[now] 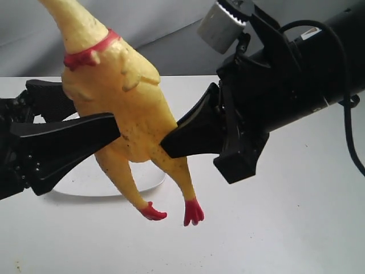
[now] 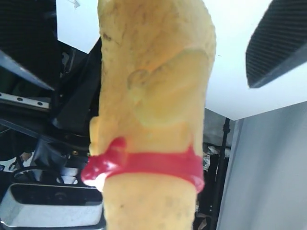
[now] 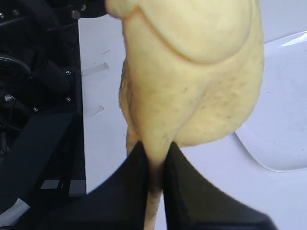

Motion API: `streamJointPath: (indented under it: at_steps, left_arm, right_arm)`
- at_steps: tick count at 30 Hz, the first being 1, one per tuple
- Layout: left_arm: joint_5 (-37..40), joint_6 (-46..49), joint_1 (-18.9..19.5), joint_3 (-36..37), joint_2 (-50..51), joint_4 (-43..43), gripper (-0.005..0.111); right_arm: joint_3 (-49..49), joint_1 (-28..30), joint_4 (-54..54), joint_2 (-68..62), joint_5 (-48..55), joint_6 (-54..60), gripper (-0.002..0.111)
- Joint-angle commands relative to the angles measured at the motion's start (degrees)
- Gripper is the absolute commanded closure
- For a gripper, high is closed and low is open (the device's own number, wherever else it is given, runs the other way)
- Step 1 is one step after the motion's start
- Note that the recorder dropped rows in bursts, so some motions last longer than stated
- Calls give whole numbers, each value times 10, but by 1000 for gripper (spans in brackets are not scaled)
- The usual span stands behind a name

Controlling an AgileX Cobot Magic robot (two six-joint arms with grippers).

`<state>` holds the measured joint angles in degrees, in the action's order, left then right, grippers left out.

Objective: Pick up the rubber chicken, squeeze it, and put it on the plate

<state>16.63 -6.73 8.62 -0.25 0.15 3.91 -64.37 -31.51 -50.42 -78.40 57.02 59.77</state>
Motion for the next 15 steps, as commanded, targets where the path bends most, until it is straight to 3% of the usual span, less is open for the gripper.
streamJointPath:
  at_steps: [1, 15]
  left_arm:
    - [-3, -2, 1, 2, -1, -5, 106]
    - [-3, -2, 1, 2, -1, -5, 106]
  right_arm:
    - [-1, 1, -16, 6, 0, 2, 108]
    - [-1, 1, -16, 6, -4, 2, 108]
